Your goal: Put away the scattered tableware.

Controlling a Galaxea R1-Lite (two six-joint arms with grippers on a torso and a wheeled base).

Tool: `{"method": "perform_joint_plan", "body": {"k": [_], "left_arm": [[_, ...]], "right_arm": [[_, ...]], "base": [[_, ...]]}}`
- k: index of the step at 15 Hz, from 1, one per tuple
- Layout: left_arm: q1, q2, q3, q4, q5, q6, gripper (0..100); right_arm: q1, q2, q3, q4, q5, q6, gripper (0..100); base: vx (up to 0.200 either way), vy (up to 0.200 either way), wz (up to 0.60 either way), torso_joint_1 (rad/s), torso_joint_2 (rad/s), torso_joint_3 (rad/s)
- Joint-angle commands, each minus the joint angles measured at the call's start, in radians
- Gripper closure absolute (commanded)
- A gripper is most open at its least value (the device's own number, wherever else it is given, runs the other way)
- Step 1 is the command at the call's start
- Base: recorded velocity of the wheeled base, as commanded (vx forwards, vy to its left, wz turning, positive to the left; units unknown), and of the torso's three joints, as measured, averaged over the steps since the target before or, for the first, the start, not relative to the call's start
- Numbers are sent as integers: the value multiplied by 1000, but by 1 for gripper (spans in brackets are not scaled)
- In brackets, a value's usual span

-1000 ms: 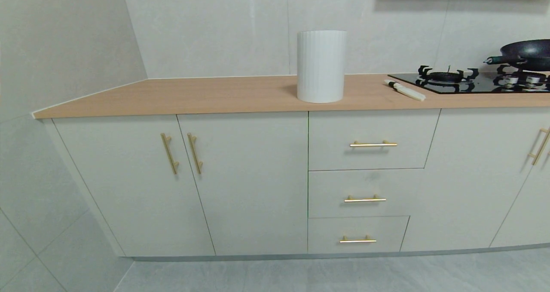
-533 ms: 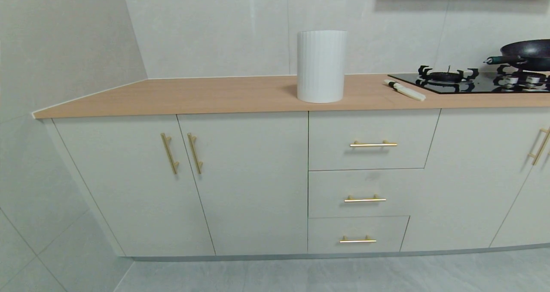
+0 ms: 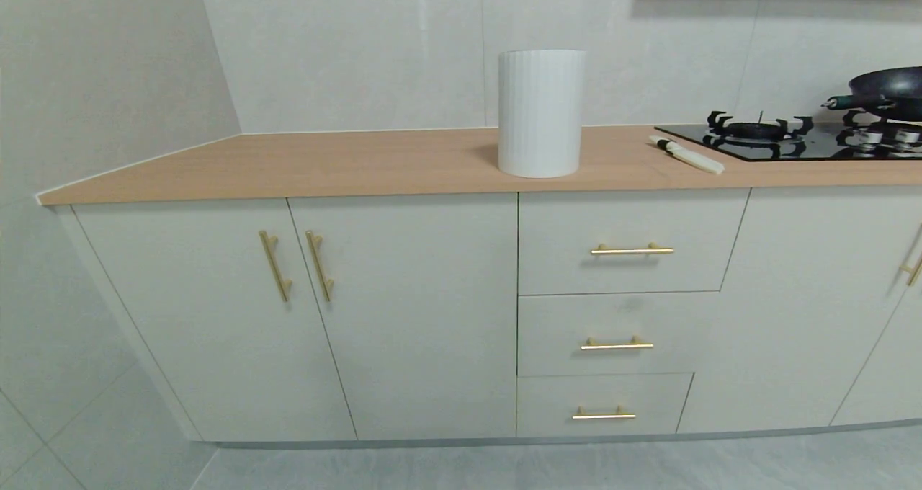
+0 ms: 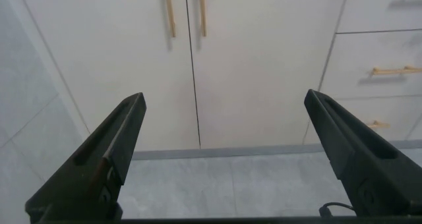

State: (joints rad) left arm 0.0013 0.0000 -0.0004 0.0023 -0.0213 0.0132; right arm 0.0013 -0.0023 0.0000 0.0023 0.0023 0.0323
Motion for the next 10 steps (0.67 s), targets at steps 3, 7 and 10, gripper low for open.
{"method": "perform_joint_plan", "body": {"k": [3,7,10], "left_arm": [[0,0,-1,1,0,-1,0],[0,0,-1,1,0,-1,0],[0,0,0,1,0,-1,0]], "right_arm": [[0,2,0,1,1,0,0],[0,2,0,1,2,0,0],[0,4,0,1,4,0,0]], "base": [[200,0,0,7,2,4],[200,0,0,5,1,0],[200,0,0,4,4,1]]}}
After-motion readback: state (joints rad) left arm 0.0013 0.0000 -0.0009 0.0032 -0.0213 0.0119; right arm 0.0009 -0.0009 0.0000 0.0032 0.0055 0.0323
